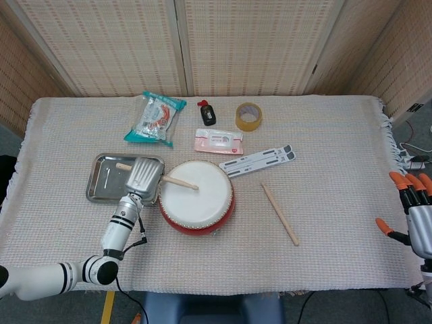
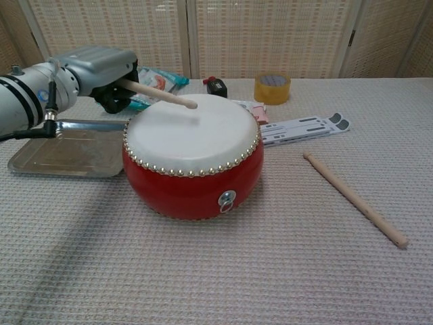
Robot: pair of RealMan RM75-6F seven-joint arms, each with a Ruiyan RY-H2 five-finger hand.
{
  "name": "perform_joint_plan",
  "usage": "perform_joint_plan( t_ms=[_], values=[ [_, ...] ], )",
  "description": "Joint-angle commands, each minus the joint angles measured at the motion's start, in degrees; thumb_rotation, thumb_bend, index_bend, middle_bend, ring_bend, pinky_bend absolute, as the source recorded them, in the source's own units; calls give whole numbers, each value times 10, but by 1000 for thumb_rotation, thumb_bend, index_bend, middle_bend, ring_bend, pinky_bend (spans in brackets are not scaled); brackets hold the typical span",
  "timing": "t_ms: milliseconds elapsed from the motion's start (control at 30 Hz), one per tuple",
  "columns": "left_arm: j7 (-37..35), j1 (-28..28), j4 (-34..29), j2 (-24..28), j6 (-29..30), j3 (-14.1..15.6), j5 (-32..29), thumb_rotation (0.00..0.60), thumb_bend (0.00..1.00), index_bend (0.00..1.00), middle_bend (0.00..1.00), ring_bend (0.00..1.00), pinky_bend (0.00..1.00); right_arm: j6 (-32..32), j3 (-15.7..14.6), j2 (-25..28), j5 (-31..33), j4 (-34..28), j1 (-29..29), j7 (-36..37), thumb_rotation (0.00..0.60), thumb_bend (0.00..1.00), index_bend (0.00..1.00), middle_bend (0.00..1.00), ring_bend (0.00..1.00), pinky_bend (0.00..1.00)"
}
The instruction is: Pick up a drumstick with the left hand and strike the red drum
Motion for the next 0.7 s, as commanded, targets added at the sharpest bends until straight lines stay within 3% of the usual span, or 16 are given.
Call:
perform_joint_plan(
  t_ms=[33, 167, 333, 433, 700],
  values=[
    [41, -8, 11, -6, -5, 21, 3, 600, 714, 999, 1000, 998, 1000, -1, 0, 0, 0, 1, 1, 1, 600, 193, 0, 112, 0, 23],
    [-31, 9, -16, 2, 27, -9, 24, 600, 714, 995, 1000, 997, 1000, 0, 0, 0, -2, 0, 1, 0, 600, 193, 0, 112, 0, 23],
    [-123, 26, -72, 42, 0, -43, 9, 600, 711, 990, 1000, 996, 1000, -1, 0, 0, -1, -2, 1, -2, 600, 193, 0, 112, 0, 23],
    [-106, 21, -66, 47, -10, -32, 11, 600, 709, 989, 1000, 995, 1000, -2, 0, -1, -1, -2, 2, -2, 600, 194, 0, 112, 0, 23],
    [15, 0, 26, 1, -4, 34, 45, 600, 709, 985, 1000, 991, 1000, -4, 0, -1, 3, 0, 2, -1, 600, 193, 0, 112, 0, 23]
  ],
)
